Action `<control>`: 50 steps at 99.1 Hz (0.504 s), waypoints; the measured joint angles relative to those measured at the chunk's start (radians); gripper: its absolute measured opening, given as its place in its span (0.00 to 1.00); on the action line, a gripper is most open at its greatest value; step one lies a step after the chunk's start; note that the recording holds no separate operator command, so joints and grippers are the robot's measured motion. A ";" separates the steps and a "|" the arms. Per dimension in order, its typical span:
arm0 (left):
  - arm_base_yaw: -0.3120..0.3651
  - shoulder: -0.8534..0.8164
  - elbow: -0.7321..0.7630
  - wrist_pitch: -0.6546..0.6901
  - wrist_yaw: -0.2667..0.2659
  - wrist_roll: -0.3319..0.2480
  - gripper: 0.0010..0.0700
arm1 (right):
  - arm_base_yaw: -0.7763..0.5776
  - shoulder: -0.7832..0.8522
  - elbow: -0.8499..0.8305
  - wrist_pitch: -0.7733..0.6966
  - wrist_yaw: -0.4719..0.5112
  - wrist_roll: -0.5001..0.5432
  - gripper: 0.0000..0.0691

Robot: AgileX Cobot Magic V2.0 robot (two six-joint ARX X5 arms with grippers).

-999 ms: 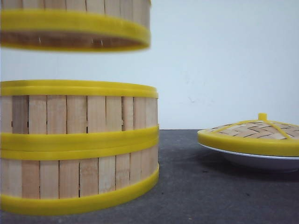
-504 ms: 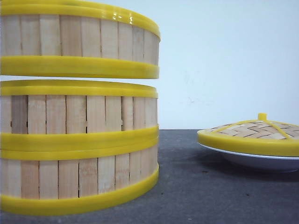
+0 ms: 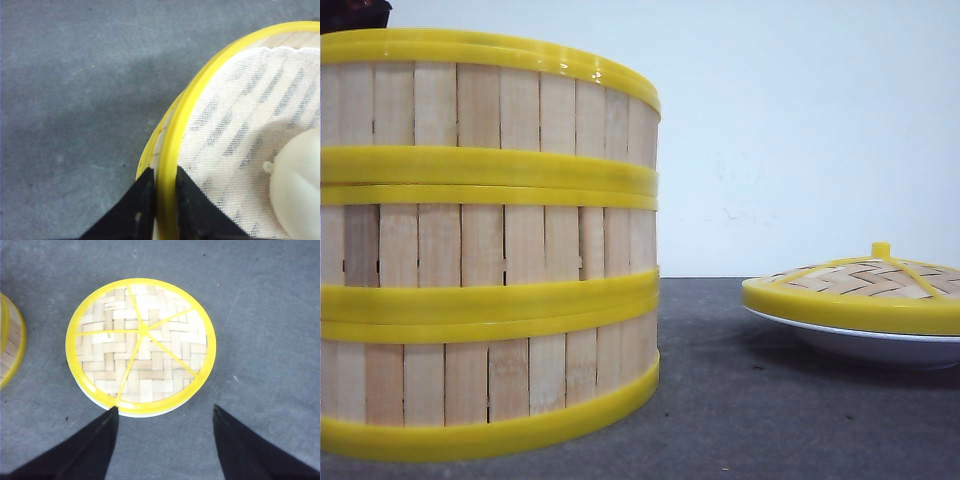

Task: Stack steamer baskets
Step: 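Lower the basket onto the stack and open the left gripper, then move the right gripper down to the yellow knob of the lid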

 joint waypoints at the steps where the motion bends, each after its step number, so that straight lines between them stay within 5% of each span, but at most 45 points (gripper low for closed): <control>1: 0.000 0.000 0.000 0.000 0.000 0.000 0.02 | 0.000 0.000 0.000 0.000 0.000 0.000 0.53; 37: 0.000 0.034 0.000 0.003 -0.003 -0.001 0.03 | 0.000 0.000 0.000 0.000 0.000 0.000 0.53; 50: 0.000 0.050 0.000 0.020 -0.005 -0.002 0.16 | 0.000 0.000 0.000 0.000 0.000 0.000 0.53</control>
